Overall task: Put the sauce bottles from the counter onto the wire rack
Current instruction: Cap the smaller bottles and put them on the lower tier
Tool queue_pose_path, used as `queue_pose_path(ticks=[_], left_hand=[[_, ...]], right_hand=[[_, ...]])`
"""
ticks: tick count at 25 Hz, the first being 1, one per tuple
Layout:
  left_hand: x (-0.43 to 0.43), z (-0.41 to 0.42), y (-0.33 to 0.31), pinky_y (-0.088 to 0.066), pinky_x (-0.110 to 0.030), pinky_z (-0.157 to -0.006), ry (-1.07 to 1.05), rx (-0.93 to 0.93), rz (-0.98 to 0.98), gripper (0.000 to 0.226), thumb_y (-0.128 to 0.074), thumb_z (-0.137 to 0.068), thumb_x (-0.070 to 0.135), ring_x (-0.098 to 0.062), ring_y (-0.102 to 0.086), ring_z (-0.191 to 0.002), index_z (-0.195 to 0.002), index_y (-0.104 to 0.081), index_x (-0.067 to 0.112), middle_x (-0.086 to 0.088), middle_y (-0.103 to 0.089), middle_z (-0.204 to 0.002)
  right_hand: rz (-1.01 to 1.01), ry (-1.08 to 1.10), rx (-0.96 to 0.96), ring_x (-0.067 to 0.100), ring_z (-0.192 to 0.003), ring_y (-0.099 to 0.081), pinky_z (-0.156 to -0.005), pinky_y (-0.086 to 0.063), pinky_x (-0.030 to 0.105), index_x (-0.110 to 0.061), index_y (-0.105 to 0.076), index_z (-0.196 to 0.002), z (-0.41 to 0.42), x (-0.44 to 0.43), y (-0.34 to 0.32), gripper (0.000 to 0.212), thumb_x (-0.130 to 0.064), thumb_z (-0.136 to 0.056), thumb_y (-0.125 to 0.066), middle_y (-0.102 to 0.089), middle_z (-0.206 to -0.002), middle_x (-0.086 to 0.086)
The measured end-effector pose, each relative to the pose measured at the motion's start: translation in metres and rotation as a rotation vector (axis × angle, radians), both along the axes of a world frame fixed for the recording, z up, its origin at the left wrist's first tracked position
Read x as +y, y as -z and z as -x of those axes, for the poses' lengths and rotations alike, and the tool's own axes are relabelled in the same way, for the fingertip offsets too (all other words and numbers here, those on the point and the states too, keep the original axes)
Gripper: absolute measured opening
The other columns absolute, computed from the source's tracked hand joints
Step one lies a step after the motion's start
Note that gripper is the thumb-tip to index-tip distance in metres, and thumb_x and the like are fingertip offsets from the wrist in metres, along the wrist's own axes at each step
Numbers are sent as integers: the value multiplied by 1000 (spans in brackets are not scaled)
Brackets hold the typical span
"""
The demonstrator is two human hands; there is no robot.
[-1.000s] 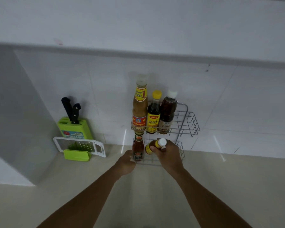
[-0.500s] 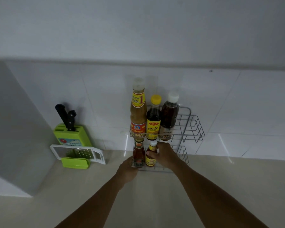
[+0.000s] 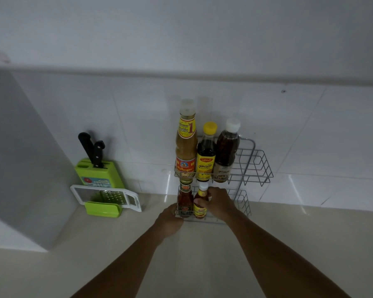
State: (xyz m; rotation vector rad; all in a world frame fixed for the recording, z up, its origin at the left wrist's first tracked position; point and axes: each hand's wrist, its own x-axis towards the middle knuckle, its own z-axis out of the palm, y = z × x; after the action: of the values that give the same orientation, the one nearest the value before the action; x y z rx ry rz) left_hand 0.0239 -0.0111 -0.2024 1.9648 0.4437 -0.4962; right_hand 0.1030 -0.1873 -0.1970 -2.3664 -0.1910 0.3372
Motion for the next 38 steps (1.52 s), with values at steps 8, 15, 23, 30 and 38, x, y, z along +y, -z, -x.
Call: queue_pose_path(ticks=[8, 15, 23, 30, 38], left_hand=[[2, 29, -30, -42, -35, -110, 110, -122, -68, 62, -51, -91, 16, -21, -46, -136, -149, -32, 27, -5, -45, -151], [-25, 107, -70, -44, -28, -99, 403, -111, -120, 46, -48, -97, 37, -13, -55, -120, -143, -42, 35, 6, -55, -138], [-15, 208, 60, -40, -12, -97, 200, -45, 221, 38, -50, -91, 28, -18, -44, -136, -122, -57, 49, 27, -60, -123], [-38, 279, 86, -47, -13, -91, 74, -279, 63, 41, -72, -78, 23, -4, -61, -104, -115, -56, 32, 15, -64, -112], [-48, 248, 28, -52, -23, -79, 192, -470, 25, 29, -68, -86, 40, -7, -64, -92, -111, -57, 32, 9, -67, -100]], right_hand=[[22, 128, -205, 26, -130, -48, -105, -46, 39, -16, -52, -140, 61, -26, 15, 59, -26, -85, -71, -57, -137, 9], [213, -377, 340, 19, -107, -61, -93, -55, 35, -23, -58, -133, 182, -40, 30, 47, -14, -88, -62, -60, -127, 7], [366, -322, 92, 27, -121, -50, -94, -48, 37, -24, -56, -129, 276, -50, 93, 44, -10, -88, -63, -45, -130, 5], [-75, -91, 73, 11, -84, -60, -70, -48, 15, -23, -62, -118, 292, -55, 83, 48, -7, -74, -73, -58, -106, -4], [-211, -384, -140, 11, -91, -65, -77, -58, 22, -18, -74, -115, 253, -62, -32, 41, -2, -78, -81, -62, -108, -1]])
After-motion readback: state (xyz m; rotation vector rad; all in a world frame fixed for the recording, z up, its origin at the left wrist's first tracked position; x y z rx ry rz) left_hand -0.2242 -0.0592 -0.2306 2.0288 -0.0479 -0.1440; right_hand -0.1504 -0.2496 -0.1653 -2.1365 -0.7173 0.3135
